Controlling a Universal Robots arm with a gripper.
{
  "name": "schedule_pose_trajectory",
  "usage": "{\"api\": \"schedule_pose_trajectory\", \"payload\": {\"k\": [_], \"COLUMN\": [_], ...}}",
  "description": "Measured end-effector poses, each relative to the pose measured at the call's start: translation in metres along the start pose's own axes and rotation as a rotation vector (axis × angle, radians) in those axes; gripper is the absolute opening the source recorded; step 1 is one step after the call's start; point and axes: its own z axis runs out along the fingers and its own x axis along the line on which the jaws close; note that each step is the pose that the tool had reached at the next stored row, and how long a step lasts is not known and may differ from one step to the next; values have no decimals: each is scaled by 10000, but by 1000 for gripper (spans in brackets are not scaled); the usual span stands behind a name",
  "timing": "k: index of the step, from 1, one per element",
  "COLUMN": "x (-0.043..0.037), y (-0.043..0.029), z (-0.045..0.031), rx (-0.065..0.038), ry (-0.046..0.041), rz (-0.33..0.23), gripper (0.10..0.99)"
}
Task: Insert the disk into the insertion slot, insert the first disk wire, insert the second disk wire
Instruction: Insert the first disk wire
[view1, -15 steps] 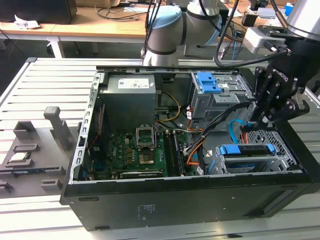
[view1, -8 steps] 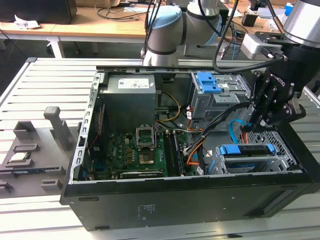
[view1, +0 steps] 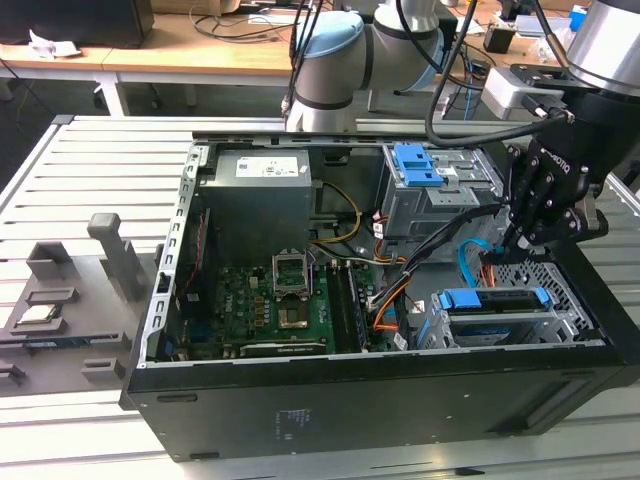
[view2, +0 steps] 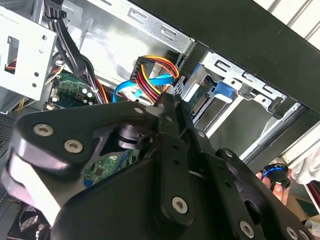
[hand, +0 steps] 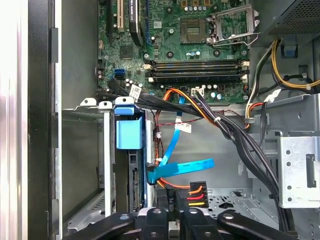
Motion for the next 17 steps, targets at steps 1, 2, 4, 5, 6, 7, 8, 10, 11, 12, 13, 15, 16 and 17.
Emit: {"api": "schedule_pose_trajectory", "payload": {"k": [1,2,4,5,6,7,8,10,11,12,13,15,16,17], "x": [0,0,0,0,5,20,32,52,61,71,78,96,106,114], "y": [0,0,0,0,0,-1,-1,-2,-2,-2,-2,-3,-3,-3], "z": [0,0,0,0,1,1,2,4,5,6,6,9,12,14], "rx": [0,0,0,0,0,0,0,0,1,0,0,0,0,0], "ry": [1,2,4,6,6,7,6,7,8,9,11,11,11,11], "rz": [0,0,0,0,0,0,0,0,0,0,0,0,0,0], "gripper": [169,169,169,169,169,169,169,169,169,169,169,169,169,169]}}
